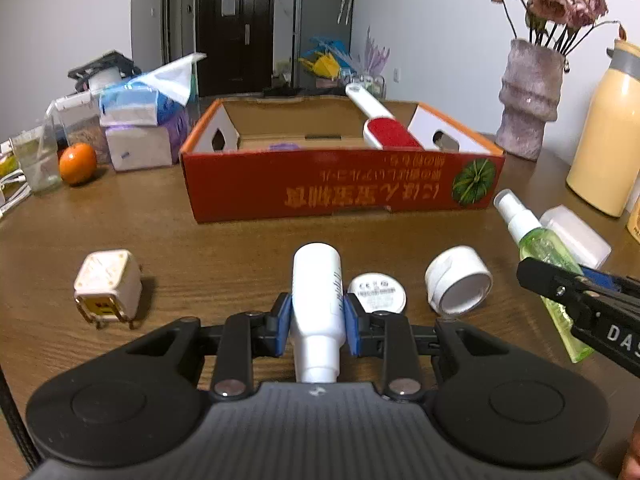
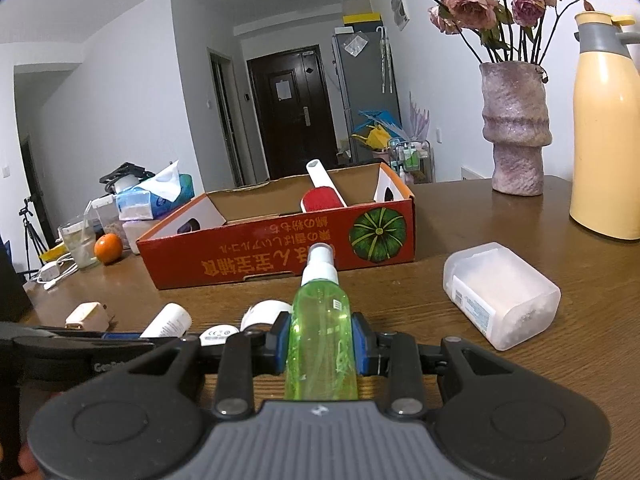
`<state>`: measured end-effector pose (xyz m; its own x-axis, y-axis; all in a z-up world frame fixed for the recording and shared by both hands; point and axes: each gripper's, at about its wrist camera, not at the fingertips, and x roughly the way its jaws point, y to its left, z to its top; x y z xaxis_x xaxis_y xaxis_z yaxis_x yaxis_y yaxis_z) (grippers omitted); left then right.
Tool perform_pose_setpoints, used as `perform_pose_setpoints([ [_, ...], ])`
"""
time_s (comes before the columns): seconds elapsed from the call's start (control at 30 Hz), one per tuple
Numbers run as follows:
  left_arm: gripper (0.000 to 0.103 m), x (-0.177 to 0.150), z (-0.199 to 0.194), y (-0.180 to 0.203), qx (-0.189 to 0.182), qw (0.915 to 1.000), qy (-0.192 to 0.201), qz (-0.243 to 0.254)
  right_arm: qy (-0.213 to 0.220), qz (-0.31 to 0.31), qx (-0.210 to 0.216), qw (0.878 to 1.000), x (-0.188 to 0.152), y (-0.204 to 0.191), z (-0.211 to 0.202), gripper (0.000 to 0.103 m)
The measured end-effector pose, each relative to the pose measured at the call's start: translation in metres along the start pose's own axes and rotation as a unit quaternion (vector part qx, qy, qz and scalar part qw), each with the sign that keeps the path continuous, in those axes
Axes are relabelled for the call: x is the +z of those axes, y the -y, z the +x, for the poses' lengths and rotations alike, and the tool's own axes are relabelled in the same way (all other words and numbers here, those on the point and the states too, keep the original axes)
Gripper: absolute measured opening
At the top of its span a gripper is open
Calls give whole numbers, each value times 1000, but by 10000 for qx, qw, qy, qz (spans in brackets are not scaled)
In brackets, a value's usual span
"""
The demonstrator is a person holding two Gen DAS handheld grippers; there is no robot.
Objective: Organize rigid objects
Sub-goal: 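Carry the white tube and green spray bottle over the cardboard box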
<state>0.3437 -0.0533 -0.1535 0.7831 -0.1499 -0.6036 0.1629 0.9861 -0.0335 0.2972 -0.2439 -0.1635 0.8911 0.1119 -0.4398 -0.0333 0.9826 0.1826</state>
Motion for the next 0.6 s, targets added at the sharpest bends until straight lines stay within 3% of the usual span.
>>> perform_pose_setpoints([
  [0.6,28,47,-23,0,-73,9980,594,-222,306,-17,150,9994,31,-5,0,30],
])
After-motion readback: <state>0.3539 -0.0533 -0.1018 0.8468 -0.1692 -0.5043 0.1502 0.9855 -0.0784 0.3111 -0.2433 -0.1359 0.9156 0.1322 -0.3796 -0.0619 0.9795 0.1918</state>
